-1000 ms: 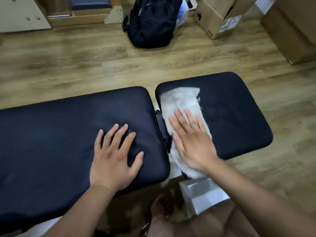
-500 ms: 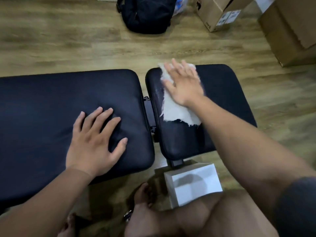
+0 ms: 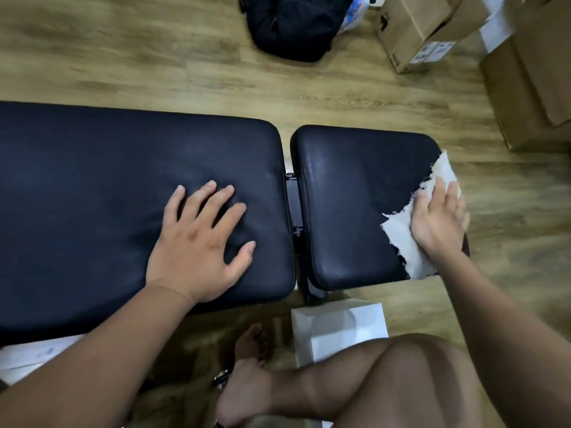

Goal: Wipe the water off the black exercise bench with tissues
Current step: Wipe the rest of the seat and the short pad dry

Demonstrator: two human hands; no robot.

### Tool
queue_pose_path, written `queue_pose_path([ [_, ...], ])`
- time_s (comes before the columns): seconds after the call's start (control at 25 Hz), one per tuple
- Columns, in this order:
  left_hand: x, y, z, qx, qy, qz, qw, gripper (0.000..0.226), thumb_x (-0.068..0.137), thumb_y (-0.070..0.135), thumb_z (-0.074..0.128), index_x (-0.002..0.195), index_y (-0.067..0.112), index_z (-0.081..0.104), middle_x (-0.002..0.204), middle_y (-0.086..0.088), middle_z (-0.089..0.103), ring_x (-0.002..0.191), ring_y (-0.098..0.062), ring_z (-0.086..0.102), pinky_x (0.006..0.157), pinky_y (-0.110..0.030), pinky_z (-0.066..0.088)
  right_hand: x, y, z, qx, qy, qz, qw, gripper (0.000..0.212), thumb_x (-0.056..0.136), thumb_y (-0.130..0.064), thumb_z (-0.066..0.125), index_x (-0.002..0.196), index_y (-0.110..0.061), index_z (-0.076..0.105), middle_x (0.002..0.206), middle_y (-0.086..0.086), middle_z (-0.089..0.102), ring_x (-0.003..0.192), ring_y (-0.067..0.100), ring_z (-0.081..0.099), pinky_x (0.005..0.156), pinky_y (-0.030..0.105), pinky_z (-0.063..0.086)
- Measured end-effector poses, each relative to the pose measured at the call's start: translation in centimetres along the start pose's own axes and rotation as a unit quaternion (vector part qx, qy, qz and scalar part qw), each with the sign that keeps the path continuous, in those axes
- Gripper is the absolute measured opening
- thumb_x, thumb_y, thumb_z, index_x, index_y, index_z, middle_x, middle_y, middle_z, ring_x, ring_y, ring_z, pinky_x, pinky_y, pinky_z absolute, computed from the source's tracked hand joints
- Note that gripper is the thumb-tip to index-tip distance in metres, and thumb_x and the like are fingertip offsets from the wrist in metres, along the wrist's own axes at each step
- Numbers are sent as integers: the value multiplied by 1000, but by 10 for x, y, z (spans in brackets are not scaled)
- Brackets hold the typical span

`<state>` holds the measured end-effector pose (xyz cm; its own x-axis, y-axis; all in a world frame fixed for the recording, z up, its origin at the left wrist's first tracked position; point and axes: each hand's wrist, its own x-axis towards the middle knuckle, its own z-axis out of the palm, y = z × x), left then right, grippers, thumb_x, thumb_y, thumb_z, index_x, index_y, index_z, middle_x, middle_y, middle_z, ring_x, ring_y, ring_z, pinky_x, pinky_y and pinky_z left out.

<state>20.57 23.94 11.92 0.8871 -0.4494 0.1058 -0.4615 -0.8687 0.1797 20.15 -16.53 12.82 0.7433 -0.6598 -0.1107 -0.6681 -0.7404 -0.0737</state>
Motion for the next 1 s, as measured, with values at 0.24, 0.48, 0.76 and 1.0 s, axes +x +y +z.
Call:
queue_pose_path([
  [0.24,-1,1,0,-2,-12,-8,1000,60,90,56,40,133,17,57,149,-8,48,144,-32,35,119,-59,19,-110,-39,17,-28,-14,-70,997,67,93,-54,7,154,-26,5,162,0,-1,149,27,-7,119,51,-5],
  [0.48,-1,1,0,-1,-15,-11,1000,60,90,57,40,133,19,55,150,-7,47,144,-31,34,119,-59,19,-148,-116,21,-102,-45,-395,912,65,90,-40,20,153,-21,19,161,0,14,149,32,2,118,55,6],
  [0.76,-1,0,1,-8,2,-12,1000,58,89,55,47,133,19,57,149,-6,48,144,-30,35,119,-58,20,-20,-192,19,-122,-46,-401,907,66,90,-39,19,154,-24,13,162,-3,5,149,23,-3,120,47,0],
  [1.0,-1,0,1,-17,8,-13,1000,58,88,57,46,130,20,59,147,-4,50,143,-29,37,119,-57,21,-10,-213,16,-100,-65,-345,931,56,92,-39,27,148,-33,30,160,-2,17,148,20,7,120,45,-1],
])
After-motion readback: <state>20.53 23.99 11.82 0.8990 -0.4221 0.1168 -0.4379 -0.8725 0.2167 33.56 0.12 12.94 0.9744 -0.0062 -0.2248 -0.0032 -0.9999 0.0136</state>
